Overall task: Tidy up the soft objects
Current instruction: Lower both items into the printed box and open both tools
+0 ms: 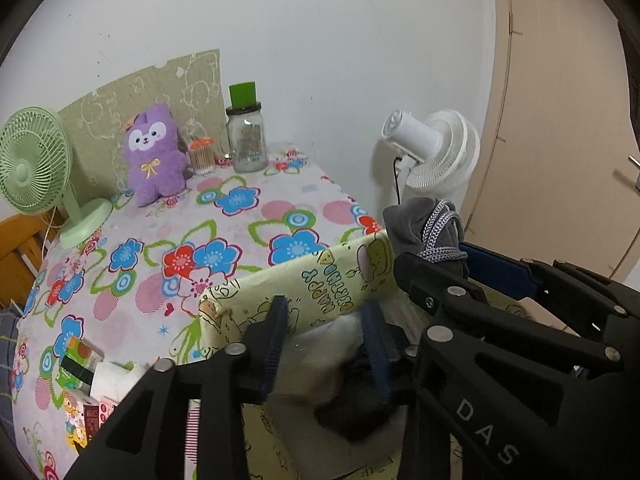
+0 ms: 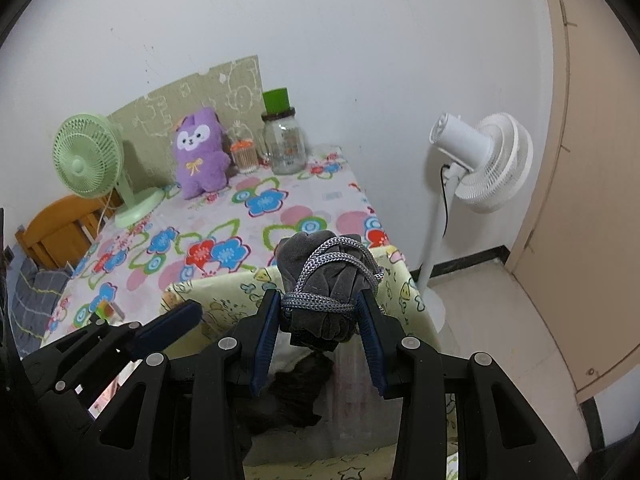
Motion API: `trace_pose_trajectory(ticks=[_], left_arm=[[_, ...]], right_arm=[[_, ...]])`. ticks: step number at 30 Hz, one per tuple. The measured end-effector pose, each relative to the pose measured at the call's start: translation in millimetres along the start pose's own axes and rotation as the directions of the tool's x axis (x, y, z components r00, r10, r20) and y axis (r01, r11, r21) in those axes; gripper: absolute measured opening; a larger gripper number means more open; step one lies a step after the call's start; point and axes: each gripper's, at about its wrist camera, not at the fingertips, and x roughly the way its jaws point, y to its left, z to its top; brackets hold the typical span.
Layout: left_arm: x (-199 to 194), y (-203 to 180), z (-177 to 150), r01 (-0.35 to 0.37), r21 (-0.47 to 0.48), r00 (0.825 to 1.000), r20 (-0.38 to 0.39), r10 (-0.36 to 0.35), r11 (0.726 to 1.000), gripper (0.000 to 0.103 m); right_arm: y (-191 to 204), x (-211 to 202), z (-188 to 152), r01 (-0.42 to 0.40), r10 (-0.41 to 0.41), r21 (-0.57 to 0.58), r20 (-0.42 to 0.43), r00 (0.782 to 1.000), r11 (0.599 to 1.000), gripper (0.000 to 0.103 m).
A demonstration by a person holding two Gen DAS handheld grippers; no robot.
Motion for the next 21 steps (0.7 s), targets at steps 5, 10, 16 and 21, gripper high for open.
trace_pose_trajectory(ticks=[5,10,16,21], left_arm=[[6,2,0,-0.012,-0.001,1.000,-0.025,0.012,1.000,0.062],[7,4,-1,-0.007,0.001,0.999,-0.053,0.007,1.000,0.077],[3,8,-1,-0.014,-0.016,0.999,-0.051,0.013,1.000,0.087],[-5,14,-1,-0.024,-0.024,0.999,-0.036,0.023,0.999,0.092]], right_arm=[[1,12,-2,-0.014,0.014,-0.006,-0.030,0.999,1.000,0.043],[4,20,-1,-0.035,0.034,-0.008,-0.063,0.997,0.999,0.045],[6,18,-1,-0.019,0.019,0.012,-0.058,0.998,1.000,0.081],[12,8,0,0.001,-0.001,0.012,-0.041,0.999,1.000,0.084]])
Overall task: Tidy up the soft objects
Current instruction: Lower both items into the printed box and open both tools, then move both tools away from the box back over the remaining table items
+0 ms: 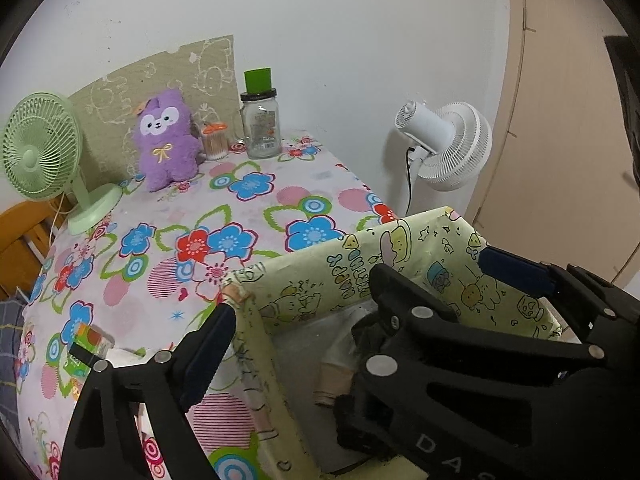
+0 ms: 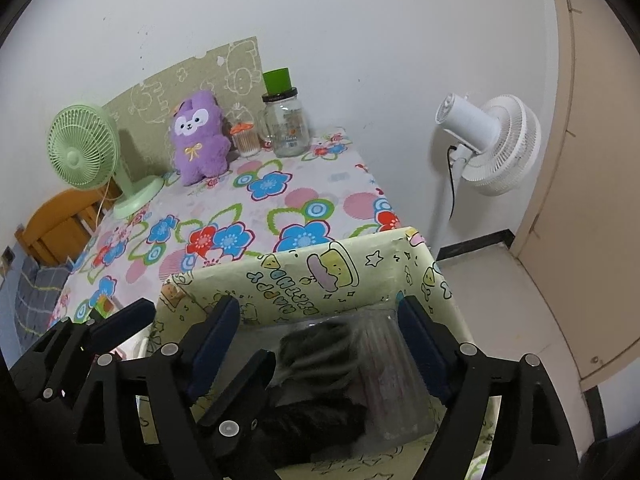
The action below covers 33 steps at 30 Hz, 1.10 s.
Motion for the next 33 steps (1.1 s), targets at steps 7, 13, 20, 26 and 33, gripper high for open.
trace_pose_trajectory(ticks=[7,13,20,26,33], left_arm=[[-23,8,-1,-0.014,0.001,0.999,0.040,0.014,1.000,0.095],[-46,14,-4,-0.017,0.005,0.997,0.082,0.016,1.000,0.095],[-74,22,-10,-0.024,0.008,0.991,0.129,0.023,1.000,0.096],[-95,32,-14,-0.041,0.008,0.985,0.166,0.039,0.999,0.098],[-116,43,-23,-0.055,0.007,0.978,0.200,0.053,0.998,0.098]], right_arm=[[14,-23,0,0.014,-0.014,-0.003,0.045,0.999,1.000,0.089],[27,-46,-2,0.025,-0.024,-0.009,0.089,0.996,1.000,0.091],[45,-73,-6,0.043,-0.041,-0.017,0.136,0.990,0.999,0.096],[63,-94,-9,0.051,-0.044,-0.034,0.182,0.982,0.998,0.099],[82,-111,-14,0.056,-0.044,-0.051,0.212,0.976,0.997,0.100]])
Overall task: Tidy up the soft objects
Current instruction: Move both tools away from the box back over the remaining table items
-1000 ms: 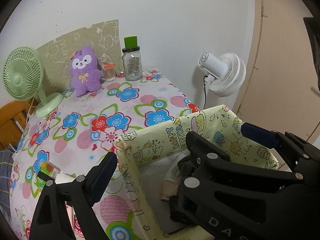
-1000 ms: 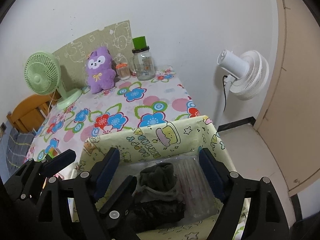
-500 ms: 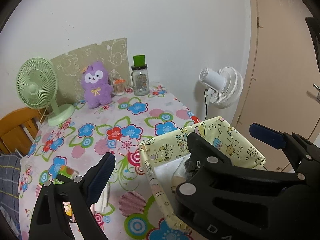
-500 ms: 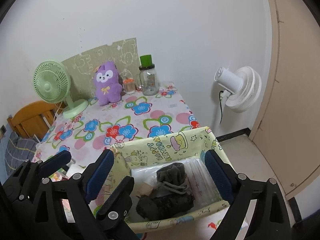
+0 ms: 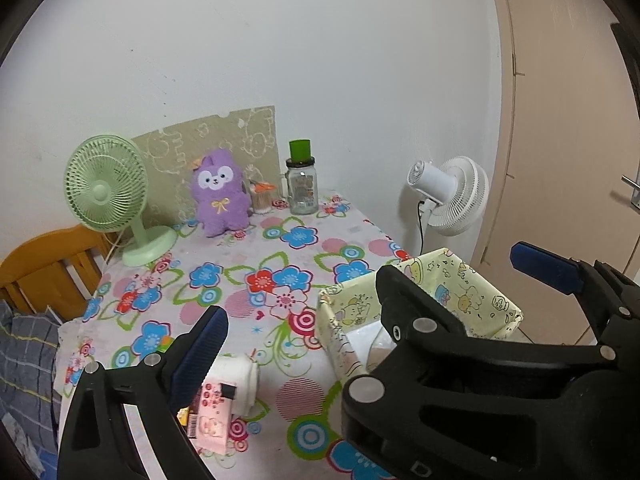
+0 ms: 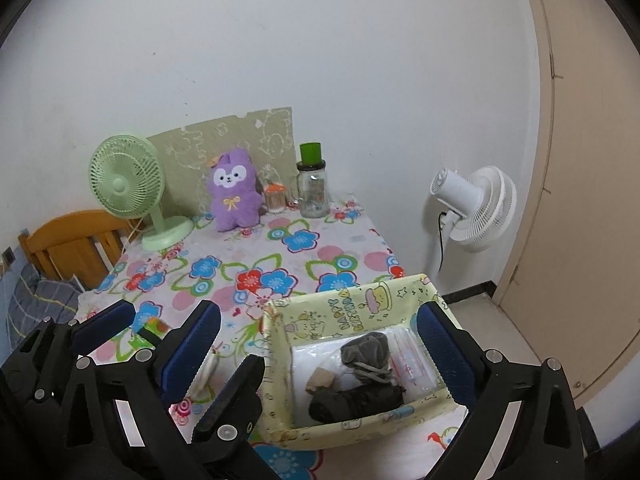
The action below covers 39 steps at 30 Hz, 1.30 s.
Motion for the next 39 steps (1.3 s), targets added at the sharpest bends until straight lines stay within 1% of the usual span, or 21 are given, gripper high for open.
trace_pose_trajectory(ticks=[8,14,21,29,34,39], left_arm=[[-18,21,-8,-0.020,-0.019,0.999,0.027,0.021,1.000,0.099],[-28,36,-16,-0.042,-0.023,0.998,0.037,0.043,0.999,0.099],[-31,58,-26,-0.063,-0.049,0.997,0.032,0.065,0.997,0.099],[-22,82,-40,-0.088,-0.074,0.996,0.011,0.089,0.993,0.100],[-11,95,-49,-0.105,-0.068,0.994,0.004,0.105,0.992,0.100],[0,108,-59,-0.104,-0.071,0.995,-0.020,0.103,0.992,0.100]], right_arm=[[25,-15,-3,-0.010,0.010,-0.023,0.029,1.000,1.000,0.101],[45,-19,-8,-0.038,0.039,-0.043,0.024,0.999,0.998,0.101],[69,-17,-14,-0.061,0.063,-0.074,0.023,0.998,0.995,0.101],[92,2,-24,-0.094,0.093,-0.088,-0.017,0.996,0.992,0.101],[103,17,-33,-0.105,0.102,-0.089,-0.035,0.994,0.990,0.101],[115,31,-41,-0.113,0.110,-0.103,-0.040,0.993,0.988,0.101]])
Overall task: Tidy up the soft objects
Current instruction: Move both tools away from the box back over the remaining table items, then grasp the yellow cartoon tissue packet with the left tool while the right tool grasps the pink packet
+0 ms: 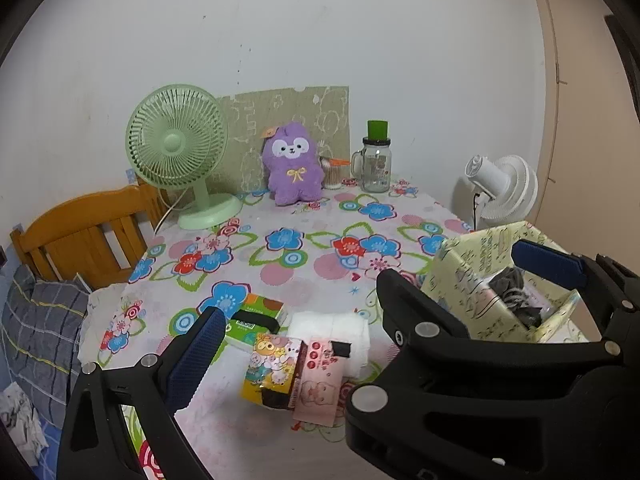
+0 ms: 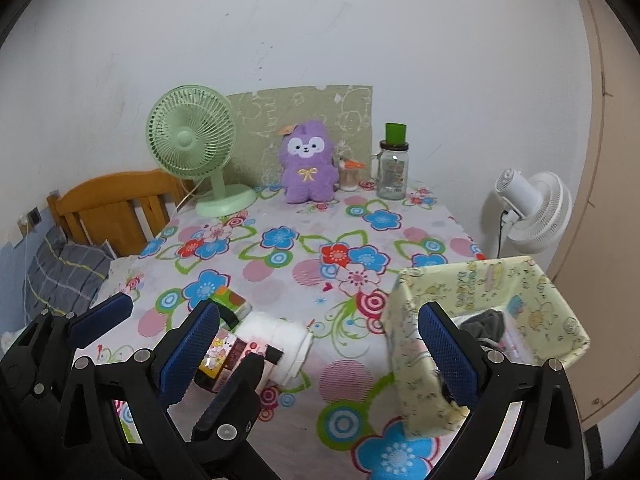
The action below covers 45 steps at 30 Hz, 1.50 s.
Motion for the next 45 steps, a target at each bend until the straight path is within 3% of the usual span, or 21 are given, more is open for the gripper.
trace_pose_trajectory(ticks=[30,40,45], left_arm=[[89,40,-48,-0.043,-0.068,0.984,-0.178,0.030,0.997,0.099],[104,49,-56,-0.008,-0.081,0.978,-0.209,-0.010,0.997,0.055],[101,55,-57,0.002,-0.092,0.978,-0.208,-0.021,0.996,0.050]], right_arm=[[24,104,-40,-0.033,0.024,-0.036,-0.217,0.976,0.999,0.100],[31,123,-46,-0.043,0.032,-0.036,-0.272,0.962,0.998,0.096],[36,125,-45,-0.054,0.048,-0.013,-0.284,0.958,0.998,0.095]])
